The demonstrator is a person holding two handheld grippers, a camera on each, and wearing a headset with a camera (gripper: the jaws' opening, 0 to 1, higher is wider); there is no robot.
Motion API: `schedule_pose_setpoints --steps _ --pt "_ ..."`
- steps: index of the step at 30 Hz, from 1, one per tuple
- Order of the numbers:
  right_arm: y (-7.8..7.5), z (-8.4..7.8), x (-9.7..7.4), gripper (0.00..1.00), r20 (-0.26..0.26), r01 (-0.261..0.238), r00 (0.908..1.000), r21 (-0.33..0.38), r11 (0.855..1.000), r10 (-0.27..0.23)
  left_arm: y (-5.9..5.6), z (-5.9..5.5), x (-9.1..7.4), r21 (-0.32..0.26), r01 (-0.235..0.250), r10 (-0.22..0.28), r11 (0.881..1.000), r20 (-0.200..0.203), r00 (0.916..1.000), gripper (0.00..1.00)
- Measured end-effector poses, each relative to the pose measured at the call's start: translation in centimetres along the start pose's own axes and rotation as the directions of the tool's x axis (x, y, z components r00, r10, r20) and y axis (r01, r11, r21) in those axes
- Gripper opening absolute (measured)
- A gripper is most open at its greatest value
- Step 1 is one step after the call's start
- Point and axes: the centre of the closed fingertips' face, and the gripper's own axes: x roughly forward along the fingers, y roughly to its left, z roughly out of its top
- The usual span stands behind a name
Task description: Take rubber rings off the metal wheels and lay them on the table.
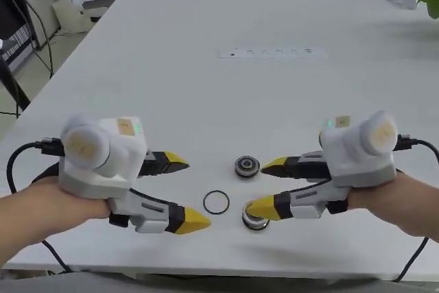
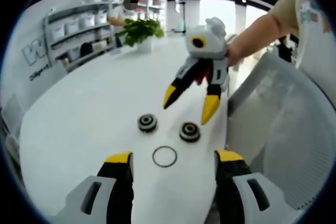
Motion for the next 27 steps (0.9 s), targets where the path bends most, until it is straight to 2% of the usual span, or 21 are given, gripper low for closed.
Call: schedule_pose_setpoints --steps 13,27 --pt "0.4 -1.6 -0.3 0.50 -0.046 -0.014 0.9989 -0.078 0.997 0.010 -0.2 0.6 1.7 0.024 0.031 -0.031 0.999 -0.009 0.9995 0.62" --pt "0.7 -3.4 -0.1 0.39 -0.087 -0.031 0.9960 -0.133 0.991 0.020 -1.1 0.5 3.8 0.057 0.080 -0.079 0.995 -0.034 0.9963 0.57"
